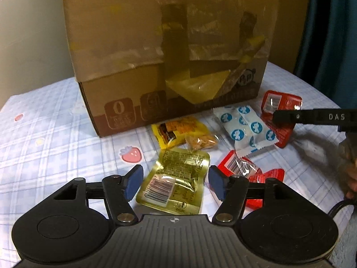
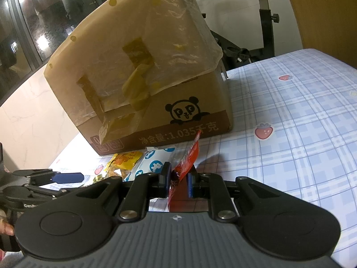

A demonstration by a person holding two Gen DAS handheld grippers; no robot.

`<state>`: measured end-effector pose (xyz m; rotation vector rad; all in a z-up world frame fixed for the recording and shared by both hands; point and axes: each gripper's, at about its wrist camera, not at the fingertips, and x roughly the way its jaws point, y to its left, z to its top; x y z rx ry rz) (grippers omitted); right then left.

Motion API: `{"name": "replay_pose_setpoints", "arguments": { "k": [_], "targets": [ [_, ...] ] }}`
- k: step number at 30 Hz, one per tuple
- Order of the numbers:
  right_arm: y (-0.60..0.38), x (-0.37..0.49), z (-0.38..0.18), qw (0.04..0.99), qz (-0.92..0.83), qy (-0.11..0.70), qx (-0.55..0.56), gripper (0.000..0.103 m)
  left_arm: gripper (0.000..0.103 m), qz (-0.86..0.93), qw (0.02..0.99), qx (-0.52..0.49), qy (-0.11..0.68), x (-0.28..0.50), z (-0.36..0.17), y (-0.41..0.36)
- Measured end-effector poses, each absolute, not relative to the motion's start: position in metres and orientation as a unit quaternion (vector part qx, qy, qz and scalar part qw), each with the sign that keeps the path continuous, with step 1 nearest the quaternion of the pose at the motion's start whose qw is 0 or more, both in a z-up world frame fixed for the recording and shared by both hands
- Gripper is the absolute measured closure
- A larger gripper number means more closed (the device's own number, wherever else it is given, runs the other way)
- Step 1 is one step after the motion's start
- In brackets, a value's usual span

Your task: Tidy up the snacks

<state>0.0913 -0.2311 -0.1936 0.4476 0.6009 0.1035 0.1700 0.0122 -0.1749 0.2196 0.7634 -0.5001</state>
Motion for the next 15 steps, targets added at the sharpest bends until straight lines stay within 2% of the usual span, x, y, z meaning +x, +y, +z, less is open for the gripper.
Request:
{"name": "replay_pose_setpoints", "arguments": {
  "k": [12, 14, 15],
  "targets": [
    [-0.2313, 0.0918, -0.1937, 0.929, 0.050, 0.294, 0.219, 0.087, 0.031, -0.225, 0.895, 0.111, 0.369, 0.1782, -0.1850, 0.0127],
    [-0.2314, 0.0918, -0.1938, 0.929, 0.050, 0.294, 0.219, 0.087, 0.033, -0.224, 0.895, 0.111, 0.369, 0.1774, -0.1851, 0.0125],
    [-0.2315, 0.0918, -0.1937, 0.929, 0.050, 0.294, 0.219, 0.087, 0.038, -0.224, 0.895, 0.110, 0.369, 0.1760, -0.1839, 0.0121]
  ]
}}
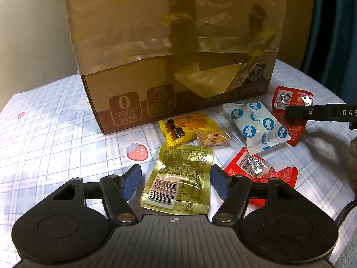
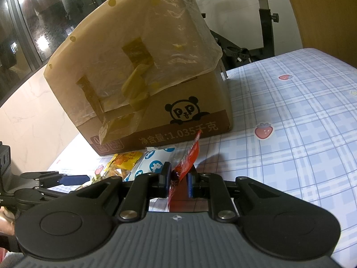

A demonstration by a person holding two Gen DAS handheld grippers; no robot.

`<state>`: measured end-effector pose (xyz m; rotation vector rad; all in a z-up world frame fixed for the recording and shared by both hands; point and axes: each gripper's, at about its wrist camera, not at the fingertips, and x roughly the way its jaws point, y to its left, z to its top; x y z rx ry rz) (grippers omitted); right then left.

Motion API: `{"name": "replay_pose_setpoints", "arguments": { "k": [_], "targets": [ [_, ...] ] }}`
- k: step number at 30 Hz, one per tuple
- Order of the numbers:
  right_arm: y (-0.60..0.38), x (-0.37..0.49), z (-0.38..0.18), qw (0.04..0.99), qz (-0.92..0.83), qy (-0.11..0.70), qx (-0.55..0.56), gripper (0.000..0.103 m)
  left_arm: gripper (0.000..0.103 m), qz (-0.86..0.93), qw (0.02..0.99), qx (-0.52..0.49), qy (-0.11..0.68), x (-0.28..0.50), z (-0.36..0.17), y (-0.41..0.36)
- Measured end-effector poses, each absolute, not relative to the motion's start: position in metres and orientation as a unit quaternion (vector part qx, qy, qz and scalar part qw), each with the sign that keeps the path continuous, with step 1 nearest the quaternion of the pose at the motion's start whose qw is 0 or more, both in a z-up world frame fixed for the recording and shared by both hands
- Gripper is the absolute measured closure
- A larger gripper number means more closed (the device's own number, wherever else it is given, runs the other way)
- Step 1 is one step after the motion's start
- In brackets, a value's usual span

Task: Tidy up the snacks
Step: 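Lift both packets over the box and open both grippers inside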

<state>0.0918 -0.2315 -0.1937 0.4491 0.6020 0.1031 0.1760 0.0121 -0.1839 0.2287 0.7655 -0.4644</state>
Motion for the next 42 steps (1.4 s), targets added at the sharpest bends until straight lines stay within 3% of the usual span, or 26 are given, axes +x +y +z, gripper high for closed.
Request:
{"name": "replay_pose_setpoints", "arguments": {
  "k": [1, 6, 21, 34, 42],
  "targets": [
    [-0.232, 0.092, -0.194, 0.929, 0.050, 0.294, 0.219, 0.087, 0.044, -0.226, 0.895, 0.111, 0.367, 0.174, -0.183, 0.010],
    [-0.232, 0.092, -0.194, 0.929, 0.051, 0.294, 0.220, 0.087, 0.050, -0.204, 0.906, 0.107, 0.355, 0.161, -0.182, 0.006],
    [-0.230, 0.081, -0.176, 0.936, 0.038, 0.277, 0.213, 0.087, 0.050, -0.192, 0.935, 0.054, 0.295, 0.137, -0.133, 0.022],
    [-0.230, 0.073, -0.048, 0.973, 0.075, 0.136, 0.169, 0.087, 0.050, -0.198, 0.965, 0.037, 0.166, 0.145, -0.022, 0.014],
    [-0.211, 0.145, 0.007, 0.980, 0.103, 0.127, 0.115, 0.087, 0.049, -0.172, 0.972, 0.043, 0.154, 0.216, 0.022, -0.008]
  ]
}}
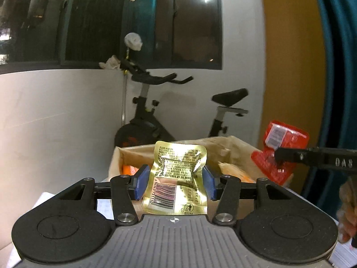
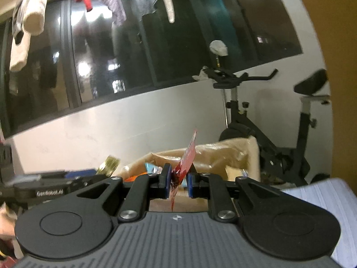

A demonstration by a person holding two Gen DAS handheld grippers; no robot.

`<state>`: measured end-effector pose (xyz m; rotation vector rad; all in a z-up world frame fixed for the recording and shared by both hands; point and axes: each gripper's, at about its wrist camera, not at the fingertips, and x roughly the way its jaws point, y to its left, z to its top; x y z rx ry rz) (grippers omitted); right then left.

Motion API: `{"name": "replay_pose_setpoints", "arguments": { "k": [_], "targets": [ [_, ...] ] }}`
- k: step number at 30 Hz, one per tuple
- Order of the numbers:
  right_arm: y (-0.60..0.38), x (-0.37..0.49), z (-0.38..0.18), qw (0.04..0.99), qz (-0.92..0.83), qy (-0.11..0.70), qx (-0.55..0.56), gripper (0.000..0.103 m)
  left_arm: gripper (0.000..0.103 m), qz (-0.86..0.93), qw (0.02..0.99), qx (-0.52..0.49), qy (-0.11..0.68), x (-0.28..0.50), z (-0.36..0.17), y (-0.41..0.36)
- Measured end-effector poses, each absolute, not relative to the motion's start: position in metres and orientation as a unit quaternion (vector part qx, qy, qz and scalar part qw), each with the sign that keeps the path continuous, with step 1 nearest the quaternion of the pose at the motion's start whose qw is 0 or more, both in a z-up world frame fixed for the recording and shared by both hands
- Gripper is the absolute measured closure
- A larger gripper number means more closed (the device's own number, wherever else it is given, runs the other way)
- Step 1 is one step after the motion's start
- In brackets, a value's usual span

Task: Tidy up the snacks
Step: 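Lift both packets over the box and open both grippers inside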

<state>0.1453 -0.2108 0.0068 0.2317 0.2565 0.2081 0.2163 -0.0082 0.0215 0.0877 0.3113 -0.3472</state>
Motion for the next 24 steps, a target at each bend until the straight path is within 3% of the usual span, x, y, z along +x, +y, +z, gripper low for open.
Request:
{"name": "replay_pose_setpoints", "arguments": {
  "k": [6, 12, 14, 18, 24],
  "targets": [
    [-0.202, 0.208, -0.005, 0.976, 0.072, 0.181, 0.094, 0.087, 0.049, -0.129, 0.973, 0.079, 0.174, 0.270, 0.027, -0.019],
    [-0.200, 0.233, -0.020, 0.975, 0.027, 0.207, 0.070, 0.086, 0.037, -0.120, 0.973, 0.081, 0.181, 0.276, 0.033, -0.015],
    [-0.201, 0.233, -0.019, 0.975, 0.022, 0.210, 0.063, 0.084, 0.032, -0.117, 0.973, 0.071, 0.187, 0.270, 0.032, -0.006],
    [-0.207, 0.220, -0.017, 0.978, 0.029, 0.194, 0.074, 0.068, 0.028, -0.110, 0.973, 0.050, 0.196, 0.266, 0.028, 0.010],
    [-0.217, 0.187, -0.017, 0.976, 0.035, 0.182, 0.112, 0.068, 0.028, -0.111, 0.971, 0.011, 0.209, 0.247, 0.029, 0.030]
  ]
}}
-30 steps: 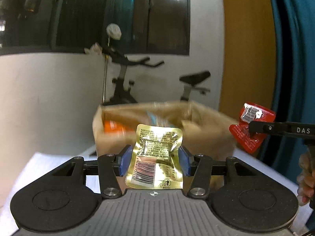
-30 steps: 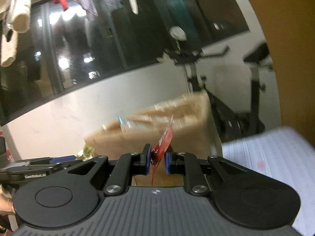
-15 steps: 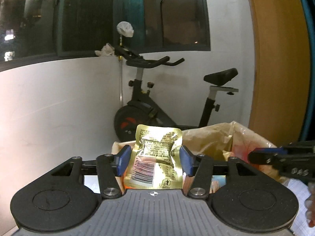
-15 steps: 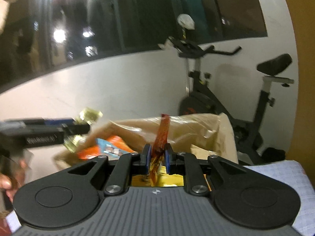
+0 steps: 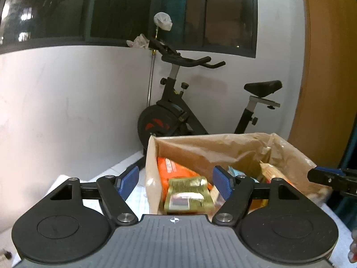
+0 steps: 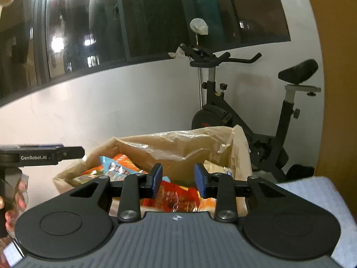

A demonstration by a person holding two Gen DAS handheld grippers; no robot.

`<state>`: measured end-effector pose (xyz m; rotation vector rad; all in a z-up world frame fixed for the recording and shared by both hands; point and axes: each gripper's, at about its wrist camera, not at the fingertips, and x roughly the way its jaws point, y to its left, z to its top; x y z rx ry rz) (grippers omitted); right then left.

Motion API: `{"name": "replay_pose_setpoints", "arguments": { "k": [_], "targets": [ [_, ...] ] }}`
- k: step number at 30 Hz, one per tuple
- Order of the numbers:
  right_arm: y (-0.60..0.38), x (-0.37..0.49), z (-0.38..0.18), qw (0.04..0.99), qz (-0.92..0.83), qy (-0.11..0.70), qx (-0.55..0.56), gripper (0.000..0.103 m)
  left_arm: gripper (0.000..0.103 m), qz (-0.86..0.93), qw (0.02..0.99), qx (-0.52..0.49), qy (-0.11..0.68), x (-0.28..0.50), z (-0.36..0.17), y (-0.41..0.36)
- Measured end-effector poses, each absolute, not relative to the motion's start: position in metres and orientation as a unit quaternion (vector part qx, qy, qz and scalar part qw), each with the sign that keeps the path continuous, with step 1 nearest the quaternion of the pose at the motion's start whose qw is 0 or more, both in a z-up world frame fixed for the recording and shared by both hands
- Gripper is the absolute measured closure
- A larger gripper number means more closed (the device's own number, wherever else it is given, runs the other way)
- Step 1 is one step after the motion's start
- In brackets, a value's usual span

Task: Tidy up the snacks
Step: 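Lift both packets over the box and open both grippers inside, then move both open grippers back to the red and blue-and-white packets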

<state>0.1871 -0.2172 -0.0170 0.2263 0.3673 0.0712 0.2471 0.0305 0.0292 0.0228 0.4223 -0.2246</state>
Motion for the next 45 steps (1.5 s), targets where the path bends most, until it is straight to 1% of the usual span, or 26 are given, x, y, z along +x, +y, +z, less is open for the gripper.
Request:
{"name": "replay_pose_setpoints", "arguments": {
  "k": [6, 10, 13, 18, 23, 28, 38, 45],
  "targets": [
    [-0.209, 0.146, -0.017, 0.978, 0.049, 0.170, 0.106, 0.068, 0.028, -0.119, 0.968, 0.007, 0.220, 0.206, 0.019, 0.037],
    [-0.196, 0.121, -0.026, 0.980, 0.057, 0.168, 0.094, 0.068, 0.028, -0.129, 0.964, 0.006, 0.233, 0.179, 0.001, 0.035],
    [-0.187, 0.106, -0.041, 0.978, 0.060, 0.181, 0.089, 0.068, 0.029, -0.132, 0.959, 0.002, 0.250, 0.163, -0.021, 0.030],
    [-0.174, 0.089, -0.076, 0.971, 0.054, 0.215, 0.089, 0.068, 0.029, -0.138, 0.943, -0.035, 0.302, 0.153, -0.063, 0.023],
    [-0.171, 0.078, -0.105, 0.963, 0.040, 0.246, 0.097, 0.068, 0.030, -0.143, 0.925, -0.042, 0.349, 0.146, -0.101, 0.001],
    [-0.170, 0.068, -0.132, 0.956, 0.024, 0.273, 0.108, 0.068, 0.030, -0.150, 0.907, -0.010, 0.394, 0.140, -0.140, -0.026],
    [-0.191, 0.064, -0.159, 0.947, 0.000, 0.290, 0.139, 0.068, 0.030, -0.145, 0.890, 0.012, 0.432, 0.151, -0.171, -0.036],
    [-0.197, 0.064, -0.166, 0.943, -0.005, 0.297, 0.153, 0.068, 0.029, -0.166, 0.889, 0.022, 0.427, 0.142, -0.182, -0.031]
  ]
}}
